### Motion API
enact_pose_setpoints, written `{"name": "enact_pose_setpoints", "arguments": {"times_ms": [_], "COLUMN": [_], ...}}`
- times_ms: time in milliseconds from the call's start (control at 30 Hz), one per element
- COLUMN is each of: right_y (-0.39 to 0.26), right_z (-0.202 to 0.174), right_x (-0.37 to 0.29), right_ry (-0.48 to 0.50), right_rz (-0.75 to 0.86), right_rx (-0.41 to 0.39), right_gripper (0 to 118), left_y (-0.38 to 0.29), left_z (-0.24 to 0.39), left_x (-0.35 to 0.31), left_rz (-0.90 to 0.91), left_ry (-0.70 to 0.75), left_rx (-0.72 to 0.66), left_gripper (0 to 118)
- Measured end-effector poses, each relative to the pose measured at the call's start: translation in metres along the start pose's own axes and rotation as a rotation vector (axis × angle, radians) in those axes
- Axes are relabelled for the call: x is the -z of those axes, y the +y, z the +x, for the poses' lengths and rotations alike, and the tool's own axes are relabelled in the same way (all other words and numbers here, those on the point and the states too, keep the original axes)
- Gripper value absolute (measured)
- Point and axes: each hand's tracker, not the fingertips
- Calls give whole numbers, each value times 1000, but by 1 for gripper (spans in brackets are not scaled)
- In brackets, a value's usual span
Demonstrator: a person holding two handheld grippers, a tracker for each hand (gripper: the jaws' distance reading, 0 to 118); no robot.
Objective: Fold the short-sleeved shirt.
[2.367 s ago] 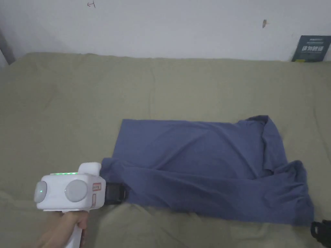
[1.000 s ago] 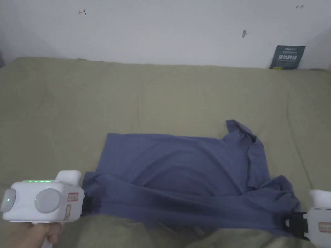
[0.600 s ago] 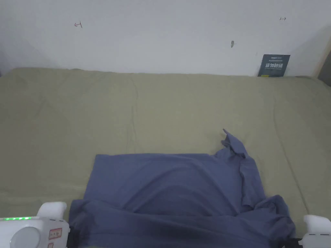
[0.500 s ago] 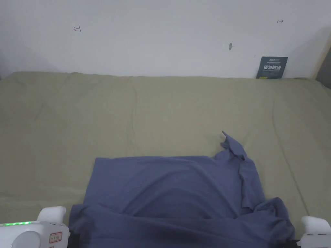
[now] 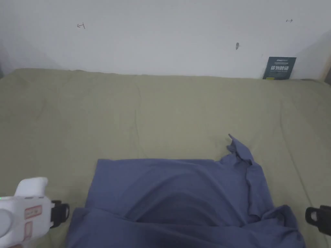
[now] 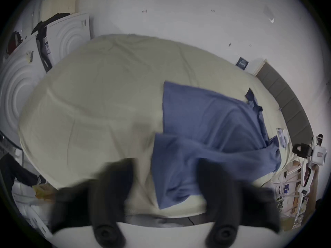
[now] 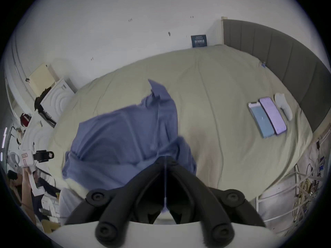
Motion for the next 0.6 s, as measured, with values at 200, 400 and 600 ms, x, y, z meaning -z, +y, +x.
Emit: {"name": "enact_pose_setpoints", "arguments": {"times_ms": [200,400,600], "right_y": [39,62,67], "right_z": [-19,-27,-16], "right_x": [41,80,109], "right_ry": [23,19,-11], "right_rz": [-31,-65,-101], "right_rx": [3,-27,-63], "right_gripper": [1,1,1], "left_y": [68,124,151], "left_z": [11,23,13], "left_x": [53,135,200], "left_rz": [33,-63,-32], "left_ry": [-21,6,69], "left_rx": [35,48,96], "left_gripper": [3,3,116]}}
